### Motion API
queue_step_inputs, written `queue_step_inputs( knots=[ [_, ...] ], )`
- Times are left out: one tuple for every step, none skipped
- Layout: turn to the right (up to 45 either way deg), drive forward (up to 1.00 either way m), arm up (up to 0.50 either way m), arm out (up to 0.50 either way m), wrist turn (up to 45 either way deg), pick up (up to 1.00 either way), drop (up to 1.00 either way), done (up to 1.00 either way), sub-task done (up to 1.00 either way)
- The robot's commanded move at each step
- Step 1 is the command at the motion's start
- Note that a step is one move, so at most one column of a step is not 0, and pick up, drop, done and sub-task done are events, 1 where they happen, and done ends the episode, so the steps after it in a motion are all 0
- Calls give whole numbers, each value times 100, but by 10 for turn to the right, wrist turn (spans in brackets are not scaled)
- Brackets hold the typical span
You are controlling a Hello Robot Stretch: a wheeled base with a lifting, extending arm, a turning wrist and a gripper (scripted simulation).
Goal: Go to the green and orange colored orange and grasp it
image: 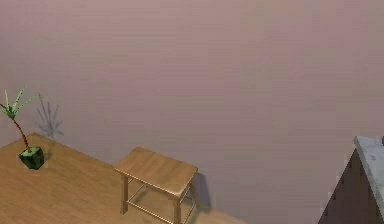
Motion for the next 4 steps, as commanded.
queue_step_inputs(
  knots=[
    [0, 0, 38, 0, 0, 0, 0, 0, 0],
    [0, 0, 0, 46, 0, 0, 0, 0, 0],
    [0, 0, 0, 0, 450, 0, 0, 0, 0],
    [0, 0, 0, 0, 450, 0, 0, 0, 0]
  ],
)
